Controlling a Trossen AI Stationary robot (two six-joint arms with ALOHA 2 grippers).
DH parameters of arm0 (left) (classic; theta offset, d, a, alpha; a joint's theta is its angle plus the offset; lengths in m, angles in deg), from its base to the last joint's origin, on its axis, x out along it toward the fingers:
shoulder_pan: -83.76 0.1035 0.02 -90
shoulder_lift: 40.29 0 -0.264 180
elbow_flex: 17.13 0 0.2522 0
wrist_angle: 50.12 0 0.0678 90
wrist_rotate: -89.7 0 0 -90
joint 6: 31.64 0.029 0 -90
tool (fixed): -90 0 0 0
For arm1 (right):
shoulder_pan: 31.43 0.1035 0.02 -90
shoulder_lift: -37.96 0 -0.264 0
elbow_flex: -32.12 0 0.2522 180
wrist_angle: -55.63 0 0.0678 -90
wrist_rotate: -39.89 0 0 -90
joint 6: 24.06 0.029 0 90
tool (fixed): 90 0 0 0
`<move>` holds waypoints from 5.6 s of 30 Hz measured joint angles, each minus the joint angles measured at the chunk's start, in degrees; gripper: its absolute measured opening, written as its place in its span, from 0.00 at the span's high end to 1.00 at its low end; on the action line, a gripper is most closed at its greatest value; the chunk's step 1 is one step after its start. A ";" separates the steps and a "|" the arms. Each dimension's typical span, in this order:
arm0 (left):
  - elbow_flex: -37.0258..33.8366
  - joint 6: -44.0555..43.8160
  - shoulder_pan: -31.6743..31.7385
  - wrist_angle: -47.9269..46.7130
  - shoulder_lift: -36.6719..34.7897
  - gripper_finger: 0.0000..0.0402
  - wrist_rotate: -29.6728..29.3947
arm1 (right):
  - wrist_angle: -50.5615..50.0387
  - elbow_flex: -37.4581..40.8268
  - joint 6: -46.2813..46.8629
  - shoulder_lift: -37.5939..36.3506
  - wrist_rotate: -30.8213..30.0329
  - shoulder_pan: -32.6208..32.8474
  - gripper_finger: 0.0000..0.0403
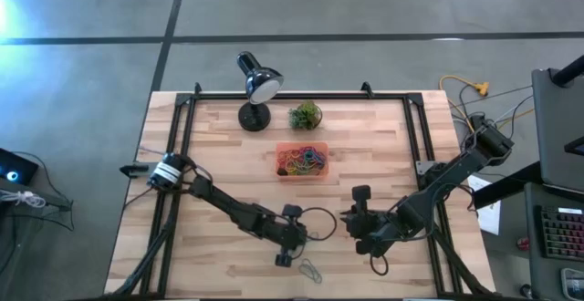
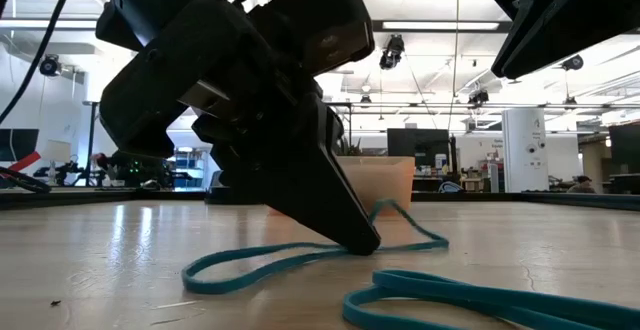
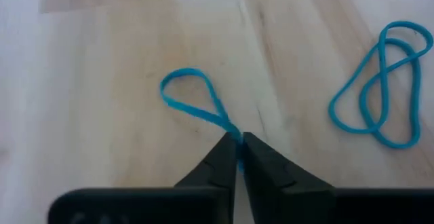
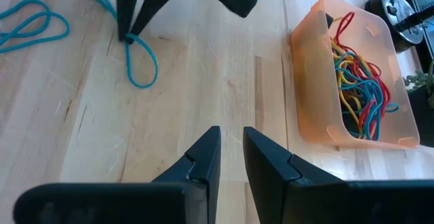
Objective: Pick and place rubber bands into bin
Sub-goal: Put the blue rubber band into the orange bin
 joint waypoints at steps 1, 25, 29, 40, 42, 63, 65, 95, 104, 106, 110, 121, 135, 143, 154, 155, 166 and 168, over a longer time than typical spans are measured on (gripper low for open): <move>-0.06 0.10 -0.01 -0.21 -0.24 0.99 -0.40 | 0.00 0.00 0.00 0.00 0.00 0.00 0.85; -0.61 11.79 0.17 -14.47 -21.51 1.00 -25.95 | 0.09 0.56 -0.17 -0.02 0.00 -0.02 0.85; -0.59 18.03 0.86 -12.70 -25.18 1.00 -35.87 | 0.15 0.63 -0.17 -0.02 0.00 -0.02 0.86; -1.73 29.58 7.83 -7.28 -26.82 1.00 -43.60 | 0.24 0.76 -0.17 -0.02 -0.04 -0.02 0.85; -2.31 29.57 9.28 -7.39 -26.22 1.00 -42.63 | 0.24 0.76 -0.19 -0.02 -0.04 -0.02 0.85; -2.31 29.56 16.75 -6.42 -13.36 1.00 -36.47 | 0.24 1.27 -0.18 -0.02 -0.07 -0.02 0.85; -2.31 29.11 16.85 -6.61 -13.41 1.00 -36.47 | 0.24 1.38 -0.20 -0.02 -0.07 -0.02 0.85; -1.69 24.05 17.17 -14.38 -14.42 0.82 -38.12 | 0.63 1.51 0.33 -0.02 -0.07 -0.02 0.85; -0.84 23.95 9.44 -15.49 -20.45 0.81 -39.61 | 15.07 4.44 -7.53 0.59 0.04 -0.04 0.85; -1.27 23.13 8.07 -16.90 -22.64 0.81 -39.94 | 17.28 4.96 -8.57 1.01 0.09 -0.04 0.85; -1.47 16.13 4.82 -20.44 -25.65 0.81 -40.00 | 24.06 6.75 -8.58 1.66 0.48 -0.22 0.85; -4.06 5.80 -4.73 -22.40 -27.47 0.81 -39.40 | 47.93 9.54 -11.28 10.88 14.92 -0.98 0.85; -6.82 6.77 -8.17 -23.02 -27.49 0.81 -41.60 | 54.04 0.35 -11.60 25.43 29.52 -2.49 0.84; -6.97 7.10 -8.19 -22.90 -27.49 0.81 -41.67 | 53.31 -2.87 -9.06 31.08 32.28 -3.00 0.79; -7.03 7.11 -8.19 -22.89 -27.51 0.81 -41.81 | 50.63 -2.67 -6.27 29.94 32.13 -3.96 0.66; -7.05 7.11 -8.19 -22.92 -27.51 0.81 -41.82 | 50.12 -2.67 -5.72 29.94 32.13 -3.96 0.66; -7.79 7.09 -8.19 -22.88 -27.51 0.81 -41.79 | 48.17 -2.67 -4.09 29.86 32.14 -3.89 0.66; -7.94 7.09 -8.19 -22.86 -27.51 0.81 -41.78 | 47.70 -2.67 -4.09 29.83 32.06 -3.89 0.67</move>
